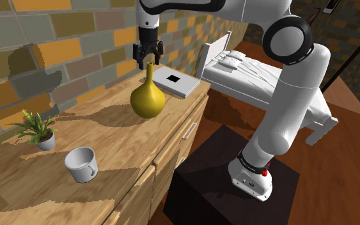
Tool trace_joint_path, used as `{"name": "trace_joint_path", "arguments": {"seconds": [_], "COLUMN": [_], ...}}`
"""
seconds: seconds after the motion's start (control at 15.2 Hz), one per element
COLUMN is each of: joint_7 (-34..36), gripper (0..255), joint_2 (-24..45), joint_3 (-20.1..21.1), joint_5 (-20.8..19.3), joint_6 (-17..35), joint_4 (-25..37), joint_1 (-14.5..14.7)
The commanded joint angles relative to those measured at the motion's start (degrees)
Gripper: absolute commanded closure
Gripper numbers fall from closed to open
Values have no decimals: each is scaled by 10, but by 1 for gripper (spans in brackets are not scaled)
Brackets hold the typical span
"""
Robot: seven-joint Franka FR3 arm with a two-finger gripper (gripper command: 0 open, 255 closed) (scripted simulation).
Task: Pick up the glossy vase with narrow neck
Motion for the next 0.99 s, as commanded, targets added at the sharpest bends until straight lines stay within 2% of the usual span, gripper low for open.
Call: {"name": "trace_joint_path", "arguments": {"seconds": [0.0, 0.59, 0.92], "joint_7": [0, 0, 1], "gripper": [255, 255, 255], "joint_2": [1, -1, 4], "joint_3": [0, 0, 1], "joint_5": [0, 0, -1], "joint_6": [3, 4, -37], "joint_4": [-2, -4, 41], "joint_1": [0, 0, 1]}}
